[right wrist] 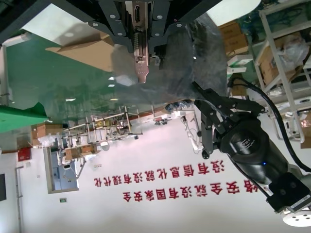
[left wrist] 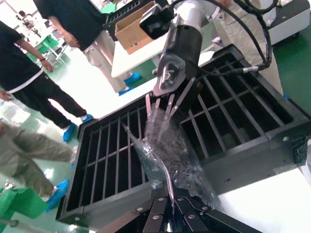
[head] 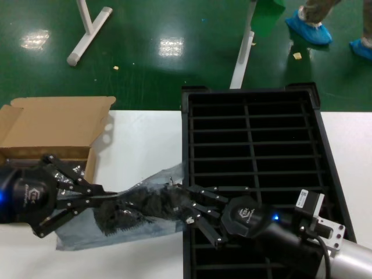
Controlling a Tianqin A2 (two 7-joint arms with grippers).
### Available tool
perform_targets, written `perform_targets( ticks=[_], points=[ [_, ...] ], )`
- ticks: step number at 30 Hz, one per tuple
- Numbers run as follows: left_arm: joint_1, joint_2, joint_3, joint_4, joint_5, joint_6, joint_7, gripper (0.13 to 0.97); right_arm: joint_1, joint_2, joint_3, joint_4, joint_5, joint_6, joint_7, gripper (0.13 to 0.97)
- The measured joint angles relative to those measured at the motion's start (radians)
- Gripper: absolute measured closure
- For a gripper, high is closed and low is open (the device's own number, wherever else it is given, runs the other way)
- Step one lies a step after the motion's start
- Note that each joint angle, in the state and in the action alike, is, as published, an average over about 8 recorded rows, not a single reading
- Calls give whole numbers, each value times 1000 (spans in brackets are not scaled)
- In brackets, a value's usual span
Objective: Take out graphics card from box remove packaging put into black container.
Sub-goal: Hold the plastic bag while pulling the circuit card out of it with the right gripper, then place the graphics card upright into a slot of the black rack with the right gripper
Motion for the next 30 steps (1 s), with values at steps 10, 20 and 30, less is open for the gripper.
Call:
perform_targets(
  ticks=[10, 20, 30],
  points=[
    [40, -18, -45, 87, -33, 23, 44, 955, 1, 27, 24, 15, -13, 34, 0, 903],
    [100, -14, -92, 283, -72, 90, 173, 955, 5, 96, 46, 69, -54, 99, 47, 903],
    [84, 49, -96, 472, -121, 192, 272, 955, -12, 251, 79, 227, -184, 225, 157, 903]
  ],
)
